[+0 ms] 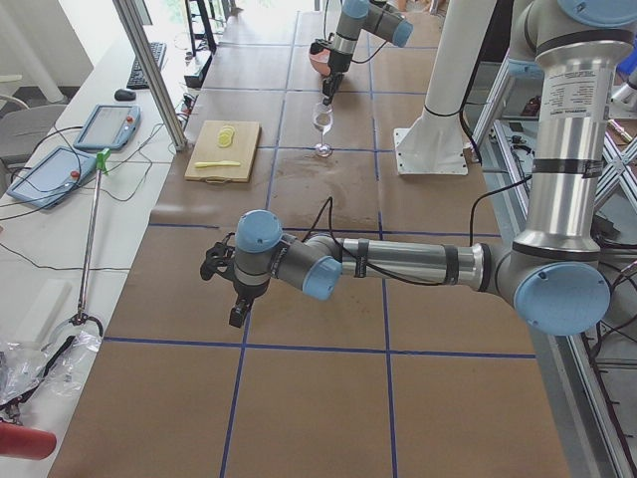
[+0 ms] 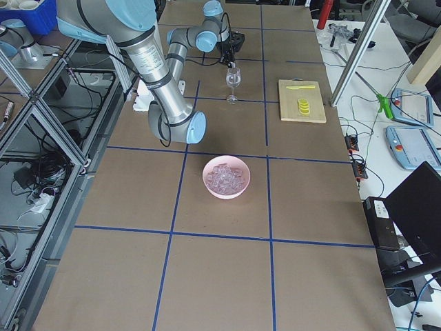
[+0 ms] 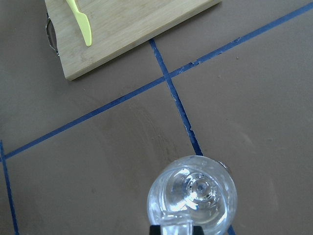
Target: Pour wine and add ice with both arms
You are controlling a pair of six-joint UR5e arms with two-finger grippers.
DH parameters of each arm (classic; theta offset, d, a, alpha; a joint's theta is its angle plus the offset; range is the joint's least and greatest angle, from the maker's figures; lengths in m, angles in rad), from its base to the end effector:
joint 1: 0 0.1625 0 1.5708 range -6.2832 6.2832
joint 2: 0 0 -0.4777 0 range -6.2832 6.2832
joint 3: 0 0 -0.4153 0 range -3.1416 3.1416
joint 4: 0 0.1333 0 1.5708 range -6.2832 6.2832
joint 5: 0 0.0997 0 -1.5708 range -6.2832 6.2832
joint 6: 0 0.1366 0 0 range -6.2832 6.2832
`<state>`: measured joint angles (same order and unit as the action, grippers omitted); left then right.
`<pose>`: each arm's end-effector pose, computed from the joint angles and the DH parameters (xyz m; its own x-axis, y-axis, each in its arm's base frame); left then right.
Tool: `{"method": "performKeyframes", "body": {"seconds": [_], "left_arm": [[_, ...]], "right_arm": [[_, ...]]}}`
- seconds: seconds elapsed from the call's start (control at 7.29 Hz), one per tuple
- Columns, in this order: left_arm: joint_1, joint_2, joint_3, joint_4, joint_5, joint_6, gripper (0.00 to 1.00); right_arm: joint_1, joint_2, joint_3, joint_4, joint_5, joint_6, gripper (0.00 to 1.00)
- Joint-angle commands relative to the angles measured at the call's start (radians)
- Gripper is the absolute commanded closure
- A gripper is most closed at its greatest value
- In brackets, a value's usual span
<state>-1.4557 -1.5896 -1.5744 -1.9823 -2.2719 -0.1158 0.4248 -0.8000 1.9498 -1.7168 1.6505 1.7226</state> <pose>0.0193 -0.5600 0.6836 0.7351 0.2506 -0.6299 -0.0194 0.9366 0.3500 -0.5609 -0.3881 0.1152 0.4309 0.3603 0.8273 -0.4196 0.8917 -0.1698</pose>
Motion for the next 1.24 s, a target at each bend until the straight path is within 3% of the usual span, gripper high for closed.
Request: {"method": "performKeyframes", "body": {"seconds": [0.0, 0.41, 0.55, 0.82, 1.1], "left_arm": [[0.000, 0.002, -0.001, -0.001, 0.002, -0.001, 0.00], [0.000, 0.003, -0.003, -0.001, 0.002, -0.001, 0.00], [0.000, 0.016, -0.012, -0.004, -0.001, -0.001, 0.00], [0.000, 0.046, -0.032, -0.033, -0.009, -0.001, 0.00], [-0.002, 0.046, -0.032, -0.035, -0.009, 0.001, 0.00]], "right_arm": [[0.000, -0.004, -0.006, 0.000, -0.008, -0.001, 0.00], [0.030, -0.017, 0.006, -0.003, -0.006, -0.014, 0.00], [0.060, -0.095, 0.056, -0.001, 0.003, -0.026, 0.00], [0.225, -0.259, 0.158, 0.002, 0.192, -0.227, 0.00], [0.401, -0.393, 0.159, 0.005, 0.337, -0.520, 0.00]]}}
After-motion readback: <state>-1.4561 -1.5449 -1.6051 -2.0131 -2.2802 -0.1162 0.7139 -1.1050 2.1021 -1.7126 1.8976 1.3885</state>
